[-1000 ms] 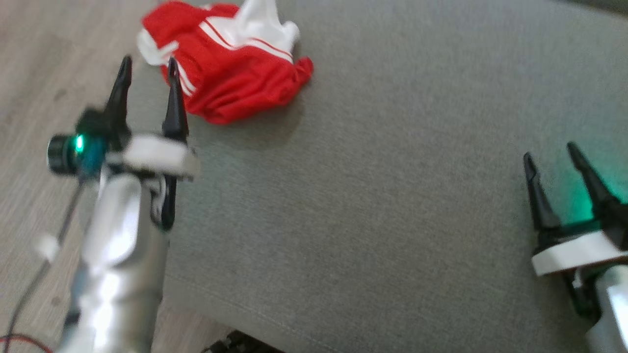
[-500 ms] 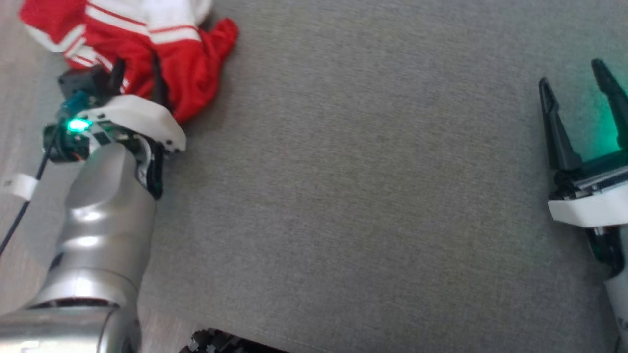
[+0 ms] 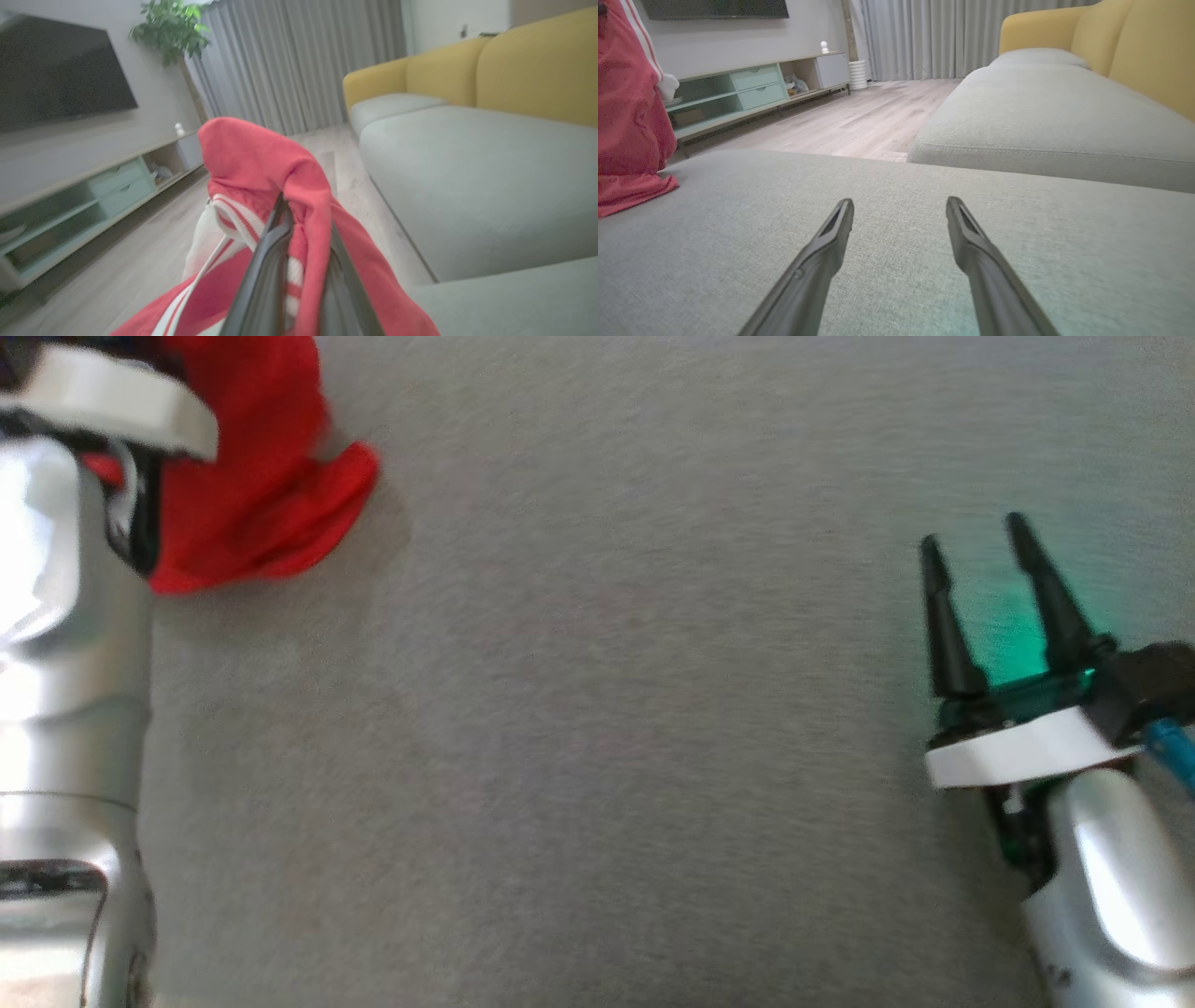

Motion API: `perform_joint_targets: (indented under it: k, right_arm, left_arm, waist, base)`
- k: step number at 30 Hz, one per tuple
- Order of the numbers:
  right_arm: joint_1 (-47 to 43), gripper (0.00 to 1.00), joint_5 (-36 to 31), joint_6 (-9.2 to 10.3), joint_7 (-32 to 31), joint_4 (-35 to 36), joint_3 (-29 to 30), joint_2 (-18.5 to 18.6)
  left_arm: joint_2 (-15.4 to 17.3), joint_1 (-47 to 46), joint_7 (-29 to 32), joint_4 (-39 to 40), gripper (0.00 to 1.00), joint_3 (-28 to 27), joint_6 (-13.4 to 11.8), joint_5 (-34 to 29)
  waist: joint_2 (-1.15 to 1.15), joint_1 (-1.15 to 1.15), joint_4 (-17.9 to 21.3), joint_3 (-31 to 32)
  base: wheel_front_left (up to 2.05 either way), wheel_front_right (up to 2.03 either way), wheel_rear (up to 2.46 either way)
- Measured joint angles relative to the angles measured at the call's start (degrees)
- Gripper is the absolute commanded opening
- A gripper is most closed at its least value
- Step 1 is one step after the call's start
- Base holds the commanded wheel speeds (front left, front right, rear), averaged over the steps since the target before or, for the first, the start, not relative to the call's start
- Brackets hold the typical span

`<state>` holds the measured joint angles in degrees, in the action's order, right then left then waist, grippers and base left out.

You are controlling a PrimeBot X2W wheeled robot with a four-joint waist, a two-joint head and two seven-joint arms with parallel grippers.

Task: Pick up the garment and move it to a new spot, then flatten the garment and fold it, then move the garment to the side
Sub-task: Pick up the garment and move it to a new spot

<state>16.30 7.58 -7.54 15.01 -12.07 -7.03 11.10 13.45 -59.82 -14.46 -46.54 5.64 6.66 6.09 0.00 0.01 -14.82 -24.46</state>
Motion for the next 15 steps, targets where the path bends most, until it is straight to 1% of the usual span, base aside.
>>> perform_joint_targets:
  k: [3,7,11,15]
  right_arm:
    - [-0.92,1.00,0.43,0.00,0.00,0.22,-0.14,-2.92]
    - [-2.11,1.00,0.48,0.00,0.00,0.93,-0.74,-4.98]
    - [-3.45,1.00,1.22,0.00,-0.11,1.13,-1.00,-5.95]
    - [-4.11,1.00,1.54,0.00,-0.14,1.31,-1.23,-6.94]
  left_arm:
    - [1.18,-0.79,-0.07,4.83,0.00,2.40,0.42,-0.99]
    - [2.80,-1.16,2.15,11.47,0.00,5.45,0.48,-1.07]
    - [3.43,-1.26,5.52,17.98,0.00,8.40,0.92,0.00]
    - [4.20,-1.39,7.61,22.25,0.00,10.82,0.92,1.74]
  waist:
    - [0.00,-0.01,3.52,2.76]
    - [0.00,-0.01,9.19,6.04]
    - [0.00,-0.01,15.46,8.80]
    - [0.00,-0.02,21.92,10.80]
  base:
    - [0.00,0.00,0.00]
    - [0.00,0.00,0.00]
    - [0.00,0.00,0.00]
    - [0.00,0.00,0.00]
